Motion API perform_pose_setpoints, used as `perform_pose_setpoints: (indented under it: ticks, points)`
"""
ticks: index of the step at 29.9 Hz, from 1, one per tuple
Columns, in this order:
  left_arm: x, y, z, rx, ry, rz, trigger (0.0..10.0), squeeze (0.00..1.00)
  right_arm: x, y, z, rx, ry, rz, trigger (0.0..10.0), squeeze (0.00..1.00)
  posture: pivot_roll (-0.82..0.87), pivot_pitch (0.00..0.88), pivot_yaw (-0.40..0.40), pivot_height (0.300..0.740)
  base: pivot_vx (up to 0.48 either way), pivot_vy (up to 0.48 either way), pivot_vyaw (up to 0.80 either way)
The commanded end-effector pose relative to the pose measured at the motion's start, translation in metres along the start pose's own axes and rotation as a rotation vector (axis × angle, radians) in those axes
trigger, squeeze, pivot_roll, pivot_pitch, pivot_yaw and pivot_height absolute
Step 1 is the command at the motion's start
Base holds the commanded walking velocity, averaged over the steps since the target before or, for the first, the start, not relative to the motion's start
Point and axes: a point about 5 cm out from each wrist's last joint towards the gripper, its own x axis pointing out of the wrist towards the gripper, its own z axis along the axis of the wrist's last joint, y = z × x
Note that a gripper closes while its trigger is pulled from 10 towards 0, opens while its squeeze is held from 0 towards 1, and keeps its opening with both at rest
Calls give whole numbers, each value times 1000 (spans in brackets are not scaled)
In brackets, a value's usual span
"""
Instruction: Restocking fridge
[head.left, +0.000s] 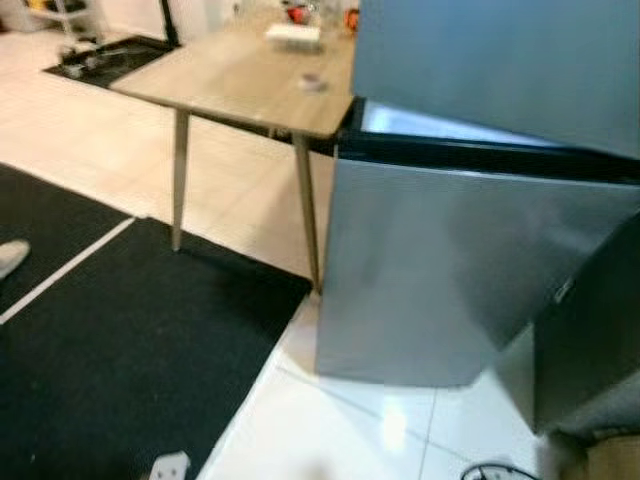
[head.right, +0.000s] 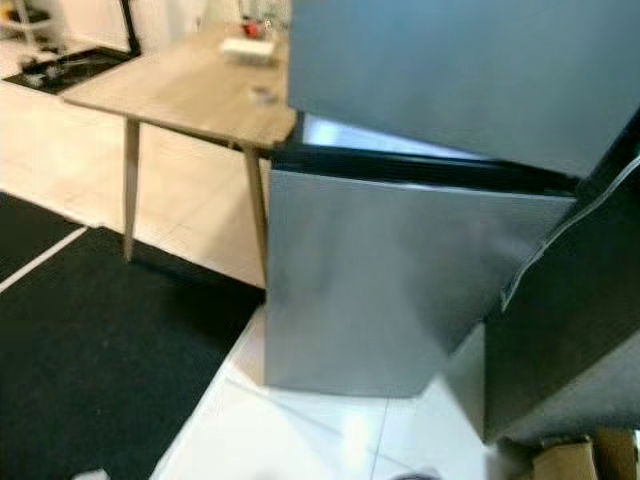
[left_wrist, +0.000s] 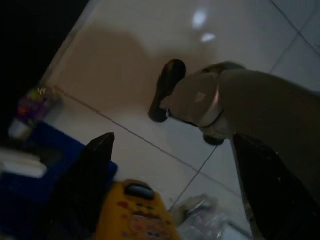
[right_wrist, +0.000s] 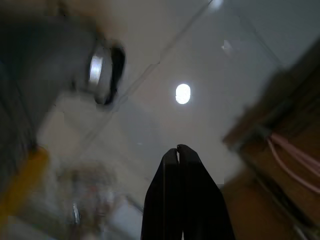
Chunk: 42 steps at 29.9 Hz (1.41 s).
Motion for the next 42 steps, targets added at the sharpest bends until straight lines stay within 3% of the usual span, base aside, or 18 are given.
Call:
perform_pose_setpoints:
  ticks: [1,7,13,15,17,21,25,29,37,42]
  points:
    - [0,-3,-9,-5,37,-3,10000,0,0,1,1,-8,-3,-1,10000,0,35,30,-85,740,0,0,712]
    - [0,-1,-10,-1,40,13,10000,0,1,1,1,-16,0,-39,10000,0,38,40,-68,740,0,0,712]
    - [0,0,-7,-9,24,34,10000,0,2,4,-3,0,23,-69,10000,0,46,44,-64,740,0,0,0]
    - [0,0,-6,-13,18,30,10000,0,0,-1,-2,198,-31,-76,10000,0,57,64,-45,740,0,0,0]
    - [0,0,-6,-13,17,29,10000,0,-1,-5,-3,241,-39,-89,10000,0,57,64,-45,740,0,0,0]
    - [-1,1,-6,-8,19,28,10000,0,-3,-10,-6,230,-32,-99,10000,0,57,76,-39,740,0,0,0]
    - [-3,8,-7,-10,17,48,10000,0,-6,-13,-25,188,43,-125,10000,0,58,80,-37,740,0,0,0]
    - [-1,2,-6,-25,-1,37,10000,0,-8,-10,-35,185,71,-128,10000,0,70,92,-27,740,0,0,0]
    - [0,-1,-6,-14,3,34,10000,0,-6,-5,-37,186,72,-121,10000,0,71,100,-19,740,0,0,0]
    - [-9,22,-2,-17,-18,78,10000,0,-4,3,-38,182,68,-114,10000,0,122,145,12,740,0,0,0]
